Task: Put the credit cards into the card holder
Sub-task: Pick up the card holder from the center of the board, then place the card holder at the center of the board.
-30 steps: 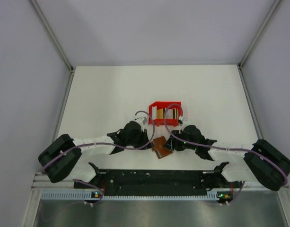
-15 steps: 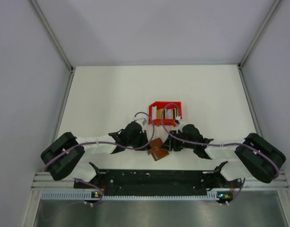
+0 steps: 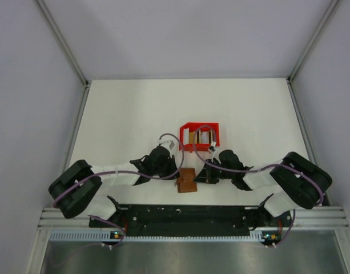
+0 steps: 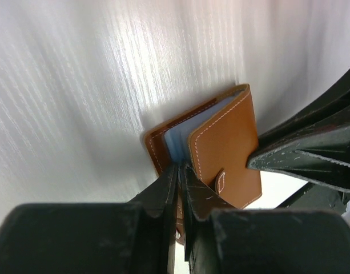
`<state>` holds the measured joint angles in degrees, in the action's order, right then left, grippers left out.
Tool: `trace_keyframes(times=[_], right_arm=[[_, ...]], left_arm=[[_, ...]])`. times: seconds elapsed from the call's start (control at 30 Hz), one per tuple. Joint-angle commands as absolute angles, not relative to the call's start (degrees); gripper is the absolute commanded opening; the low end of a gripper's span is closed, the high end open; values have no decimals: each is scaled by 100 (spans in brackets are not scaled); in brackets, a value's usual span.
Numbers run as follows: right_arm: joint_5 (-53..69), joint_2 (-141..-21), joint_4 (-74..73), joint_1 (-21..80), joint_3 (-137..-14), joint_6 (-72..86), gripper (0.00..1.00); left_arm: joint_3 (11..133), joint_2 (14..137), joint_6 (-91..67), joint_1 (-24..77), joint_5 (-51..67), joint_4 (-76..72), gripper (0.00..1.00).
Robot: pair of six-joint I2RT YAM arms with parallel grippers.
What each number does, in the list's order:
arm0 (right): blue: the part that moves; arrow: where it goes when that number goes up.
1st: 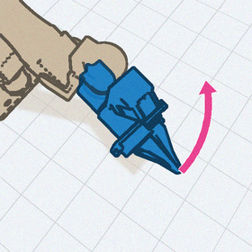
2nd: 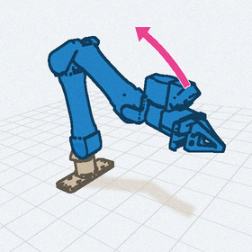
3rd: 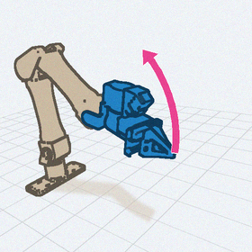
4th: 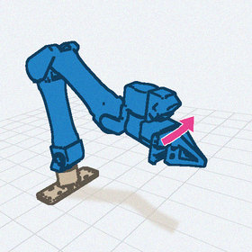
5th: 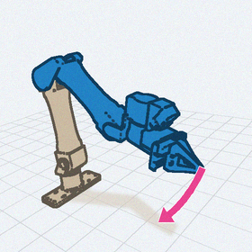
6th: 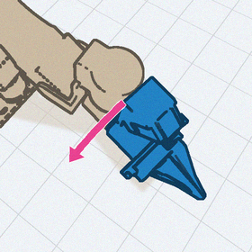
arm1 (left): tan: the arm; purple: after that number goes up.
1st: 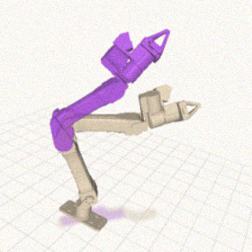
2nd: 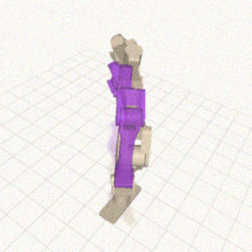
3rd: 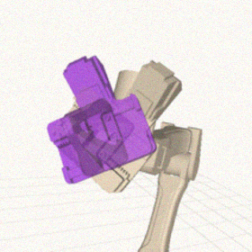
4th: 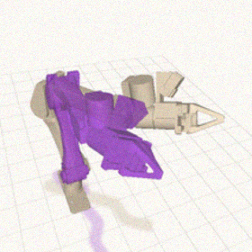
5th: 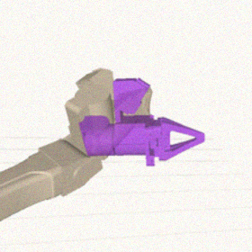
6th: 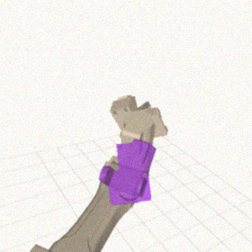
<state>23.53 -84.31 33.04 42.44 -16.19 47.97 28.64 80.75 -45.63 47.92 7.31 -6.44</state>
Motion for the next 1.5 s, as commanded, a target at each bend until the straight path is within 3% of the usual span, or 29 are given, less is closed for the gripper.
trace_keyframes(times=[0.0,0.2,0.47,0.9,1.23,1.47], right_arm=[[2804,-8780,4157,4377,-1802,5203,0],[2207,-8062,3588,4377,-1767,4966,0],[863,-6067,662,4377,-2091,3930,0],[-746,-4694,-3276,4386,-3435,3244,0],[-2775,-5887,-5211,4964,-5000,3260,0],[-3674,-7609,-6012,5853,-5887,3814,0]], left_arm=[[2760,8244,-4702,4904,879,-1081,10],[2847,8034,-4571,4904,572,-739,11],[3199,7226,-4281,4887,-869,649,26],[3173,6715,-4140,4860,-1028,730,28],[3199,6636,-3955,4808,-1046,686,28],[3059,6373,-3990,4703,-1160,712,28]])
